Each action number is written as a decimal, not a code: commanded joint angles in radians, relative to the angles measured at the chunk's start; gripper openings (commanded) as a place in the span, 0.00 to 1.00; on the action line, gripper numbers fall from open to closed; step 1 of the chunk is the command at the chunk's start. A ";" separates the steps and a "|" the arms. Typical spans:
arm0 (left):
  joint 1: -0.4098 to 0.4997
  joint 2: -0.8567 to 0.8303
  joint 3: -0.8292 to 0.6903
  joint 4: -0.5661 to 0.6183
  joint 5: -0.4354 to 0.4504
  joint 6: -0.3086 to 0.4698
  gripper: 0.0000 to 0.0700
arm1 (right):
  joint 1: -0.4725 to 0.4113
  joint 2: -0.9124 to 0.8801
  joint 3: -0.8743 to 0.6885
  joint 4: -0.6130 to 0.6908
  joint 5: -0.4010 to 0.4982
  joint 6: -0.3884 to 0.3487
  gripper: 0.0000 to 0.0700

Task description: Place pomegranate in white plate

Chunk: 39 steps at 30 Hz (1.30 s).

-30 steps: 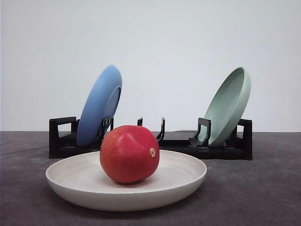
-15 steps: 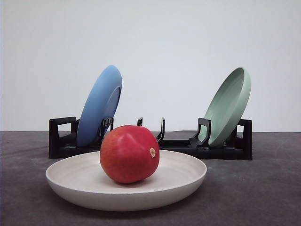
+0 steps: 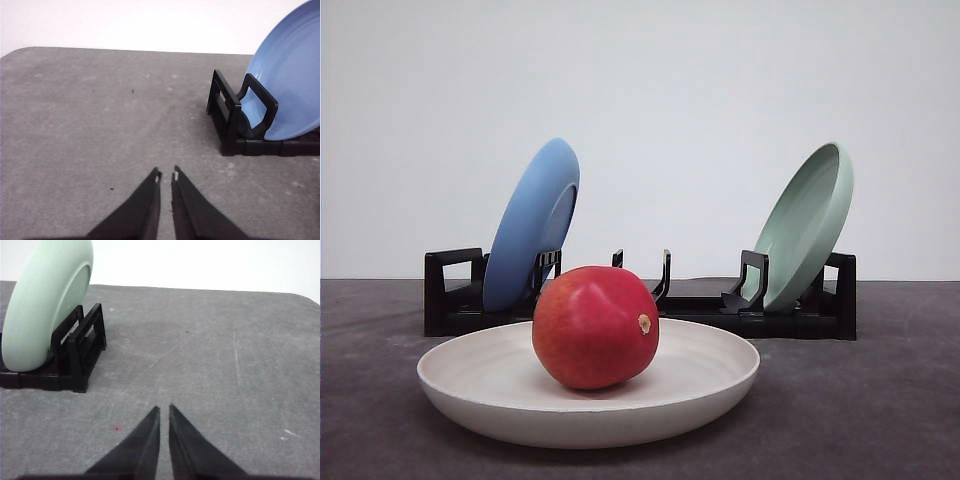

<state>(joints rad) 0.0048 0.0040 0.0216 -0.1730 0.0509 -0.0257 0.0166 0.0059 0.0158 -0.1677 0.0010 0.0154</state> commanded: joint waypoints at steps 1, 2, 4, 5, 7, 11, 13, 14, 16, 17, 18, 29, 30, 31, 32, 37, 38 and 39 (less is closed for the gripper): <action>0.002 -0.001 -0.010 0.012 -0.002 0.010 0.03 | -0.002 -0.002 -0.005 0.010 0.000 0.011 0.04; 0.002 -0.001 -0.010 0.012 -0.002 0.010 0.03 | -0.002 -0.002 -0.005 0.010 0.000 0.011 0.04; 0.002 -0.001 -0.010 0.012 -0.002 0.010 0.03 | -0.002 -0.002 -0.005 0.010 0.000 0.011 0.04; 0.002 -0.001 -0.010 0.012 -0.002 0.010 0.03 | -0.002 -0.002 -0.005 0.010 0.000 0.011 0.04; 0.002 -0.001 -0.010 0.012 -0.002 0.010 0.03 | -0.002 -0.002 -0.005 0.010 0.000 0.011 0.04; 0.002 -0.001 -0.010 0.012 -0.002 0.010 0.03 | -0.002 -0.002 -0.005 0.010 0.000 0.011 0.04; 0.002 -0.001 -0.010 0.013 -0.002 0.010 0.03 | -0.002 -0.002 -0.005 0.010 0.000 0.011 0.04; 0.002 -0.001 -0.010 0.012 -0.002 0.010 0.03 | -0.002 -0.002 -0.005 0.010 0.000 0.011 0.04; 0.002 -0.001 -0.010 0.012 -0.002 0.010 0.03 | -0.002 -0.002 -0.005 0.010 0.000 0.011 0.04; 0.002 -0.001 -0.010 0.012 -0.002 0.010 0.03 | -0.002 -0.002 -0.005 0.010 0.000 0.011 0.04; 0.002 -0.001 -0.010 0.012 -0.002 0.010 0.03 | -0.002 -0.002 -0.005 0.010 0.000 0.011 0.04; 0.002 -0.001 -0.010 0.012 -0.002 0.010 0.03 | -0.002 -0.002 -0.005 0.010 0.000 0.011 0.04; 0.002 -0.001 -0.010 0.012 -0.002 0.010 0.03 | -0.002 -0.002 -0.005 0.010 0.000 0.011 0.04; 0.002 -0.001 -0.010 0.012 -0.002 0.010 0.03 | -0.002 -0.002 -0.005 0.010 0.000 0.011 0.04; 0.002 -0.001 -0.010 0.012 -0.002 0.010 0.03 | -0.002 -0.002 -0.005 0.010 0.000 0.011 0.04; 0.002 -0.001 -0.010 0.012 -0.002 0.010 0.03 | -0.002 -0.002 -0.005 0.010 0.000 0.011 0.04; 0.002 -0.001 -0.010 0.012 -0.002 0.010 0.03 | -0.002 -0.002 -0.005 0.010 0.000 0.011 0.04; 0.002 -0.001 -0.010 0.012 -0.002 0.010 0.03 | -0.002 -0.002 -0.005 0.010 0.000 0.011 0.04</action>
<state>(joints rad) 0.0048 0.0040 0.0216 -0.1730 0.0509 -0.0257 0.0162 0.0062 0.0158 -0.1677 0.0010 0.0154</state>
